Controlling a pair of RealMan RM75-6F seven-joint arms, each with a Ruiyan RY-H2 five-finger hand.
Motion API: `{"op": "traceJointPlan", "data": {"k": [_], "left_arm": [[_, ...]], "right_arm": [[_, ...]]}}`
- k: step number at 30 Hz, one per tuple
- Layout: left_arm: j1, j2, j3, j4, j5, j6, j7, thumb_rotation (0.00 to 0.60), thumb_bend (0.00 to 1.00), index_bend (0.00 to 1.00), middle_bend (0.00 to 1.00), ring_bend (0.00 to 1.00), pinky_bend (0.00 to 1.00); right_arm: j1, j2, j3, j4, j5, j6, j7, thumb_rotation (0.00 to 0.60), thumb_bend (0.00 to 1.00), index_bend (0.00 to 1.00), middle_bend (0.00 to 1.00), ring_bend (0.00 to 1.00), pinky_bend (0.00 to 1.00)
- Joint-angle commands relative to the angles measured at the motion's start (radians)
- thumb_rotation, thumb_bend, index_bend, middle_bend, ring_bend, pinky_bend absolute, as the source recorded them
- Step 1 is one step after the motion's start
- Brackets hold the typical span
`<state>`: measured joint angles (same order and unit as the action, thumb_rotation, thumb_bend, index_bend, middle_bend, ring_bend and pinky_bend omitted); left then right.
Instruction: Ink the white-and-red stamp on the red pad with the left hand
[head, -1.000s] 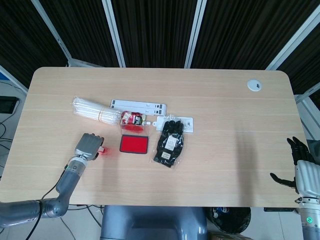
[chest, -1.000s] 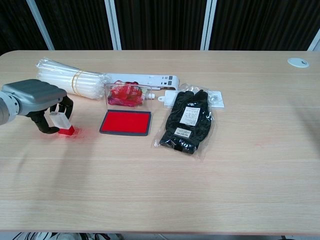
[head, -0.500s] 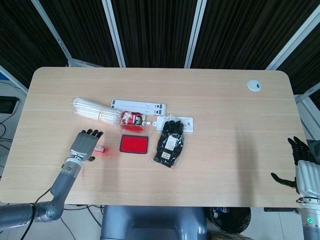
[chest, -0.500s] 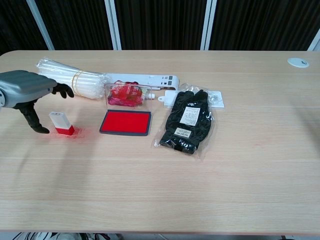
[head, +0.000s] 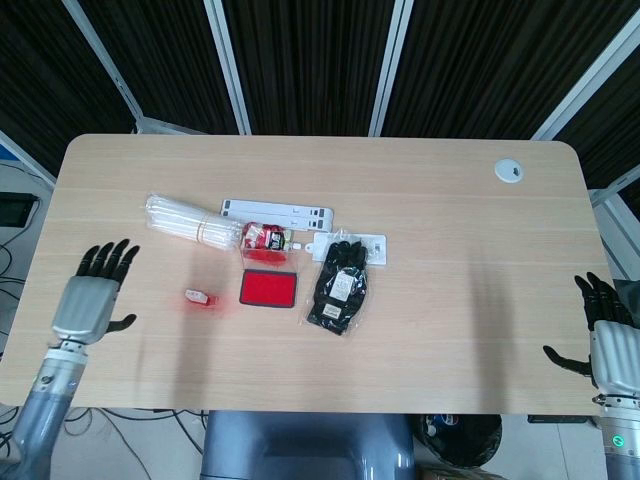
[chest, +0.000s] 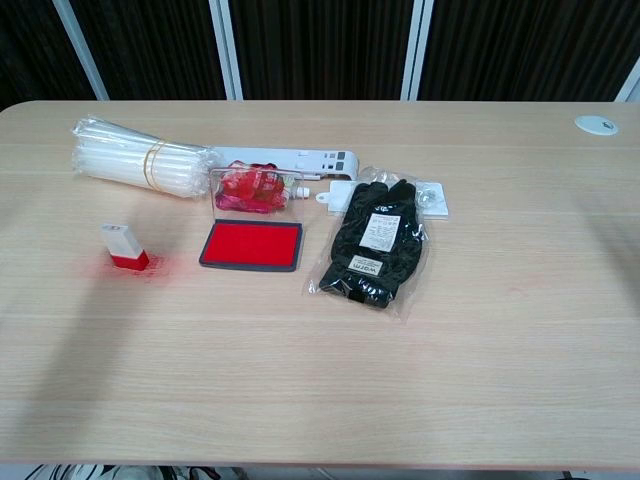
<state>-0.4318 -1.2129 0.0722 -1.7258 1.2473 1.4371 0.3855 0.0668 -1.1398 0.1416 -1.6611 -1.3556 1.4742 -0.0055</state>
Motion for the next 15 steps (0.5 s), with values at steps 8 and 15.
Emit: {"op": "traceJointPlan", "data": {"k": [8, 15], "left_arm": [[0.141, 0.027, 0.041, 0.102, 0.121, 0.108, -0.123, 0.6, 0.07, 0.0, 0.0, 0.0, 0.02], [0.159, 0.028, 0.01, 0.105, 0.137, 0.1, -0.157, 0.6, 0.07, 0.0, 0.0, 0.0, 0.02]], "right_arm": [[0.0, -0.007, -0.002, 0.003, -0.013, 0.013, -0.017, 0.6, 0.05, 0.0, 0.0, 0.0, 0.18], [-0.001, -0.009, -0.002, 0.004, -0.019, 0.018, -0.017, 0.6, 0.06, 0.0, 0.0, 0.0, 0.18]]}}
